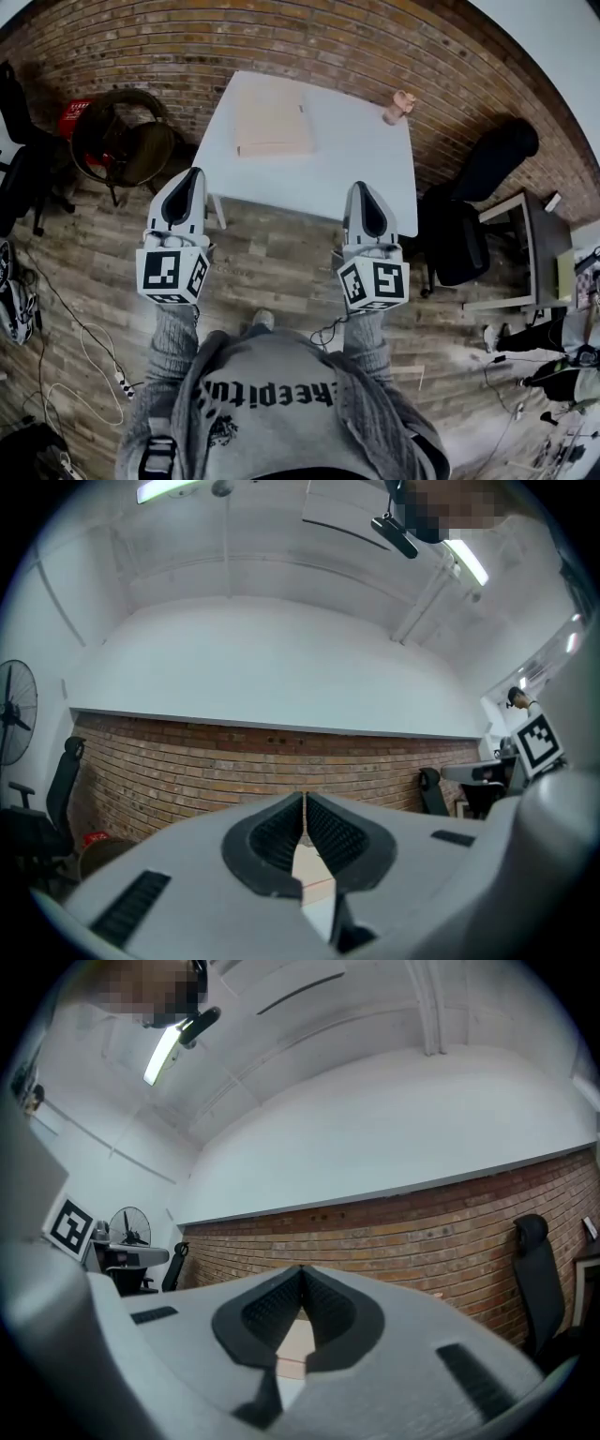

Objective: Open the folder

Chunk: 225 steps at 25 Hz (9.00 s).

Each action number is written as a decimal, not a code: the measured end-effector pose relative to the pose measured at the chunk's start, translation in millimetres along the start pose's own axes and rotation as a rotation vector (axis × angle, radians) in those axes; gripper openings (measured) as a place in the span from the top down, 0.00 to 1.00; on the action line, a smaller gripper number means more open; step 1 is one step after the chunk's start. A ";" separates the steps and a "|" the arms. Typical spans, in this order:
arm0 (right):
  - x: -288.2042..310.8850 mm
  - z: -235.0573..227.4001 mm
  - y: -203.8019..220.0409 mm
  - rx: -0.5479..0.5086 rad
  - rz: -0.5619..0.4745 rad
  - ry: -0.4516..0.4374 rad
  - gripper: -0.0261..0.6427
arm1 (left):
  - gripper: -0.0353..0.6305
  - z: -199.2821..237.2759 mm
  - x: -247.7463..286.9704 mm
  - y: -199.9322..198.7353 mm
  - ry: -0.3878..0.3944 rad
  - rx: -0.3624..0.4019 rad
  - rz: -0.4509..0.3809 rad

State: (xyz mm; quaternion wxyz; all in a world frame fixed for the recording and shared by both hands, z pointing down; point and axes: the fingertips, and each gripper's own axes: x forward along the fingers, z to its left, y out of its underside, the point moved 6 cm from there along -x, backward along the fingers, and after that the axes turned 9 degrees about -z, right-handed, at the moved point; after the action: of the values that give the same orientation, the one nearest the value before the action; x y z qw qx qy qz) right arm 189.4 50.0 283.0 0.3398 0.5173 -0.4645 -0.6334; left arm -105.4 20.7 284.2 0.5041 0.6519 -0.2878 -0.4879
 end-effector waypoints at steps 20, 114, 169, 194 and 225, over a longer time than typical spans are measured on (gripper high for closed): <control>62.3 -46.4 46.4 0.053 0.040 -0.033 0.95 | 0.93 -3.5 68.4 38.8 -0.020 0.042 0.055; 242.9 -121.2 383.9 0.177 0.722 -0.008 0.96 | 0.75 -29.9 233.5 357.3 0.633 0.884 0.647; 254.1 -101.9 384.8 0.071 0.779 -0.096 0.96 | 0.93 200.9 215.8 360.6 -0.448 -0.107 0.843; 255.6 -76.6 314.8 0.141 0.580 -0.091 0.96 | 0.92 145.2 237.8 299.5 -0.176 -0.115 0.586; 167.2 -42.4 170.3 0.060 0.305 -0.111 0.95 | 0.93 71.1 140.4 144.1 -0.131 -0.059 0.262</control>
State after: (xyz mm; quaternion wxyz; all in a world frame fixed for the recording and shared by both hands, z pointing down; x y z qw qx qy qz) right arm 183.0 -169.8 384.9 0.3900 0.4151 -0.5744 -0.5879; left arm -104.2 -174.8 369.7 0.5626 0.5605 -0.3884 -0.4675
